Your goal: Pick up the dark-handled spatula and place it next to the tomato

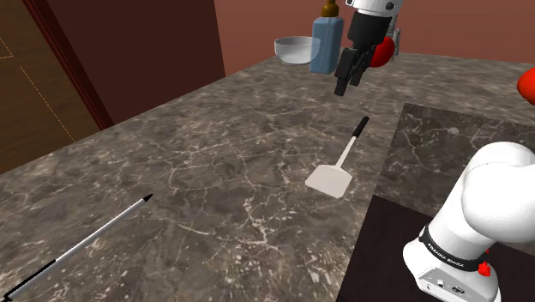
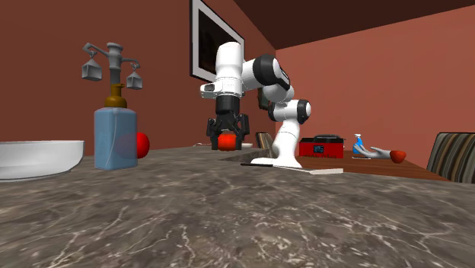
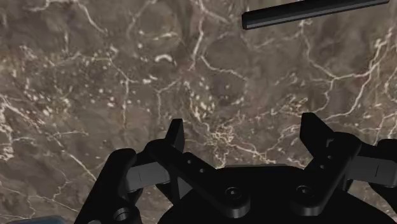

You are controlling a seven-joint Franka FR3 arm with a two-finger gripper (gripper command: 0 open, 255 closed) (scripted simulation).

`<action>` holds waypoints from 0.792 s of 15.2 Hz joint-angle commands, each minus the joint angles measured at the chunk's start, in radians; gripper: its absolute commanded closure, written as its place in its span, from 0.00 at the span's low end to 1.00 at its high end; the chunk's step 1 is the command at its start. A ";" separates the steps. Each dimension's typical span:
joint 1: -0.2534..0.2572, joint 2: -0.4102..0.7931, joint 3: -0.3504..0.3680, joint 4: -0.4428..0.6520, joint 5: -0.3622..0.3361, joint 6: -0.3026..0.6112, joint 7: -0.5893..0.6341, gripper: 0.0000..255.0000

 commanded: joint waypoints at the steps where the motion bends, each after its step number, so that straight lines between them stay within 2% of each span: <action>1: 0.000 0.000 0.000 0.000 0.000 0.000 0.000 0.00; 7: -0.158 -0.189 0.222 -0.069 0.107 -0.130 0.599 0.00; 12: -0.302 -0.251 0.427 -0.012 0.247 -0.256 1.108 0.00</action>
